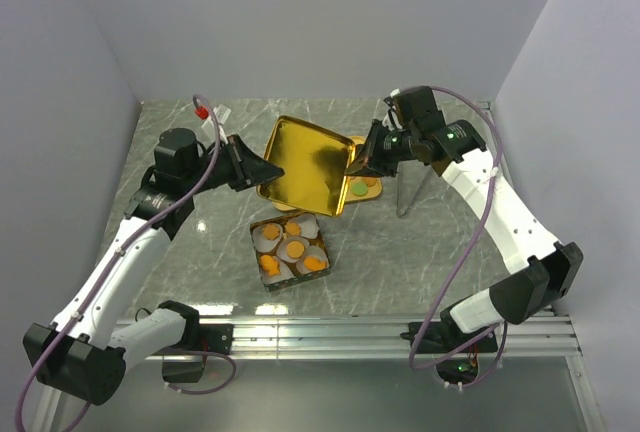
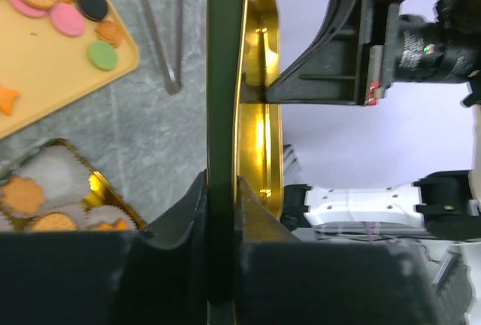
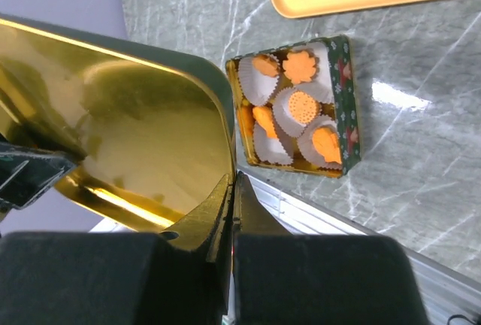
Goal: Pack the cookies
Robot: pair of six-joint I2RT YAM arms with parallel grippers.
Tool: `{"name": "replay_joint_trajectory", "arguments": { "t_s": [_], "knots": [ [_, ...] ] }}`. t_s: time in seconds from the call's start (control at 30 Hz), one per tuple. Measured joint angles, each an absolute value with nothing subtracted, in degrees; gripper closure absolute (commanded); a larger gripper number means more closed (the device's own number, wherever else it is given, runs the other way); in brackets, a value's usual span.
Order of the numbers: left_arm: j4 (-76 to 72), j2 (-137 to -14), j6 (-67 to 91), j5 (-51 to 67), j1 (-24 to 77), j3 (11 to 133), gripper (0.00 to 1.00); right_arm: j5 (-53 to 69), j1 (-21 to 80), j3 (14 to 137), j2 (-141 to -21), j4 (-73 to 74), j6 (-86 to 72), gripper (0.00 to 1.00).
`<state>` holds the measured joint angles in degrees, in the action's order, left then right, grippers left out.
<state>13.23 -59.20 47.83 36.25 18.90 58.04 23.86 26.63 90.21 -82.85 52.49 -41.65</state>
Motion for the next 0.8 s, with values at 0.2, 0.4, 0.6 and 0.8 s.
{"name": "replay_joint_trajectory", "arguments": {
  "t_s": [0.2,0.4,0.6,0.8],
  "knots": [
    [17.6,-59.2,46.1,34.2,19.0,60.6,1.0,24.9,26.7,93.2,-83.9,51.8,-42.3,0.43],
    [25.1,-59.2,41.0,30.6,19.4,65.7,1.0,24.6,26.8,97.3,-84.8,53.6,-41.1,0.25],
    [33.8,-58.7,31.2,21.9,19.4,70.1,1.0,25.6,26.7,103.9,-85.3,57.5,-40.5,0.21],
    [39.1,-57.5,21.6,11.8,23.0,72.8,1.0,31.4,26.8,106.5,-87.2,57.7,-42.7,0.18]
  ]
}}
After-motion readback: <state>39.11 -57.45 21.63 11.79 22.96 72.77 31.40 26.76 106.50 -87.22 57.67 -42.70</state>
